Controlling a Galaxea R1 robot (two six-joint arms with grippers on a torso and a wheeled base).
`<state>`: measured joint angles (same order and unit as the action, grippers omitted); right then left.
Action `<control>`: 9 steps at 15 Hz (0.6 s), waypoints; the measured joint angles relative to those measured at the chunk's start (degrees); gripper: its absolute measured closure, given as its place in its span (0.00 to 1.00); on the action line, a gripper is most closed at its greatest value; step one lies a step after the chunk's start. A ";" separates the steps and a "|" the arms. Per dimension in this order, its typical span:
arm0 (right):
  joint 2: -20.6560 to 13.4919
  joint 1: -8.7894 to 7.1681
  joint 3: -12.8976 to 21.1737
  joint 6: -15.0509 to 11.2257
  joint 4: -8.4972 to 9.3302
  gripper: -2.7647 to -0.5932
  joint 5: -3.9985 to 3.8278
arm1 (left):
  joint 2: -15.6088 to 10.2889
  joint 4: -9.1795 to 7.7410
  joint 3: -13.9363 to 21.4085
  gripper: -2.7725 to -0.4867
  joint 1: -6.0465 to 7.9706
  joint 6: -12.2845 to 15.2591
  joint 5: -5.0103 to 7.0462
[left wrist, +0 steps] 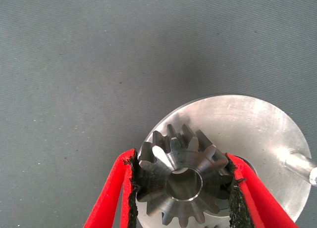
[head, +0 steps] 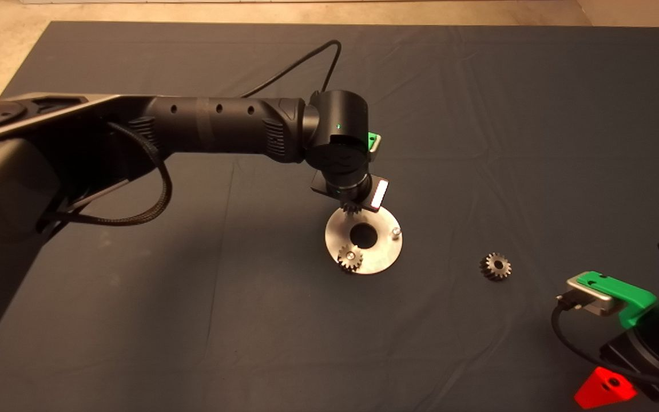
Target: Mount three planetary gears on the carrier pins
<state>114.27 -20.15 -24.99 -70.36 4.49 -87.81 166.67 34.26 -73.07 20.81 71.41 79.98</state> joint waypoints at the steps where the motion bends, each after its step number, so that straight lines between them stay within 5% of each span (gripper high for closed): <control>1: 0.00 0.00 0.00 0.00 0.00 0.01 0.00 | -0.02 0.00 0.00 0.81 0.00 -0.13 0.00; 9: 0.00 0.00 0.00 0.00 0.00 0.01 0.00 | -0.49 0.02 0.00 0.81 0.00 -0.83 0.15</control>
<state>114.27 -20.15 -24.99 -70.36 4.49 -87.81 166.18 34.28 -73.07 20.81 70.58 80.13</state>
